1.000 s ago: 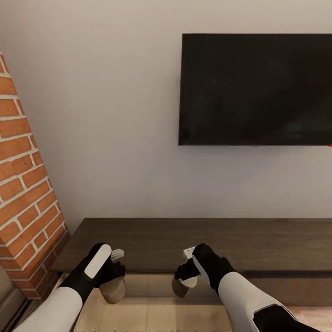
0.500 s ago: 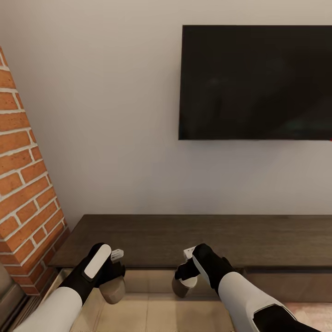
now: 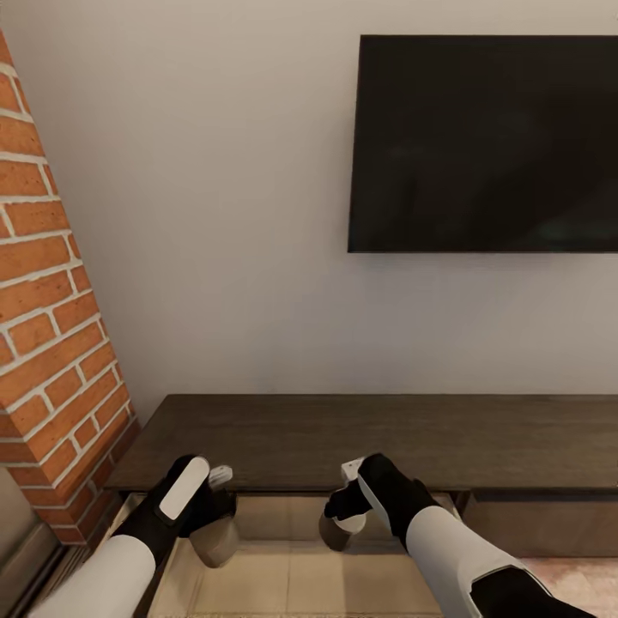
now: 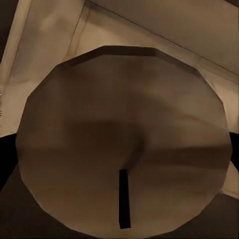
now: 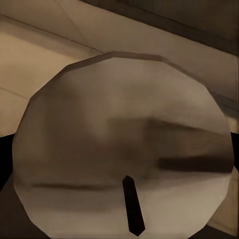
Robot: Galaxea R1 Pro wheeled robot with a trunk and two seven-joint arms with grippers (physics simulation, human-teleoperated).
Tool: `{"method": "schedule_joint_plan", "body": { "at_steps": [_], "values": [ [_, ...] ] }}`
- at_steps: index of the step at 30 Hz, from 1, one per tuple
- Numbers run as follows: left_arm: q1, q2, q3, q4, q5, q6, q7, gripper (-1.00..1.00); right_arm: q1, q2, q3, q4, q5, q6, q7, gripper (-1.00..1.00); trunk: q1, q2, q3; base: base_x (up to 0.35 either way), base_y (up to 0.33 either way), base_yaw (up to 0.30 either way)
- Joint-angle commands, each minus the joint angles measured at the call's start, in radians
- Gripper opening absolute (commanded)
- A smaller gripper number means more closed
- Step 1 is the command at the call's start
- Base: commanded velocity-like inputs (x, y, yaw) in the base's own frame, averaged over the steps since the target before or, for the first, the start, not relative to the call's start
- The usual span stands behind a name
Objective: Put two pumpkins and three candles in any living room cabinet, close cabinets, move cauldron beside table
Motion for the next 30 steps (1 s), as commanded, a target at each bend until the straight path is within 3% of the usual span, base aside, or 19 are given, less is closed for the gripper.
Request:
{"method": "schedule_joint_plan", "body": {
  "at_steps": [1,12,23,24,25,27,28,30],
  "values": [
    [0.006,0.0,0.005,-0.006,0.002,0.006,0.001,-1.0,-0.001,-0.001,-0.001,-0.003,-0.006,0.0,0.006,-1.0,0.0,0.0,0.0,-0.065,0.0,0.0],
    [0.022,-0.015,0.01,-0.048,0.009,0.009,-0.007,-1.0,0.004,-0.002,0.0,-0.006,0.008,-0.04,0.036,-1.0,0.0,0.0,0.0,-0.284,0.0,0.0],
    [0.018,-0.011,0.004,-0.019,-0.007,-0.026,-0.001,-1.0,0.009,0.007,0.003,-0.003,0.006,-0.082,0.011,-1.0,0.0,0.0,0.0,-0.021,0.0,0.0],
    [0.013,-0.012,0.003,0.024,-0.01,-0.123,0.001,-1.0,0.013,0.007,0.003,0.002,0.003,-0.097,-0.208,-1.0,0.0,0.0,0.0,0.0,0.0,0.0],
    [0.008,-0.012,0.003,0.036,-0.011,-0.138,0.001,-1.0,0.015,0.007,0.004,0.018,-0.012,-0.114,-0.263,-1.0,0.0,0.0,0.0,0.0,0.0,0.0],
    [0.006,-0.01,0.002,0.039,-0.01,-0.146,0.0,-1.0,0.016,0.007,0.006,0.037,-0.054,-0.128,-0.297,-1.0,0.0,0.0,0.0,0.0,0.0,0.0],
    [0.004,-0.012,-0.002,0.035,-0.01,-0.15,-0.001,-1.0,0.017,0.007,0.007,0.045,-0.096,-0.133,-0.312,-1.0,0.0,0.0,0.0,0.0,0.0,0.0],
    [0.004,-0.013,-0.032,0.031,-0.01,-0.151,-0.002,-1.0,0.017,0.007,0.007,0.051,-0.125,-0.133,-0.323,-1.0,0.0,0.0,0.0,0.0,0.0,0.0]
  ]
}}
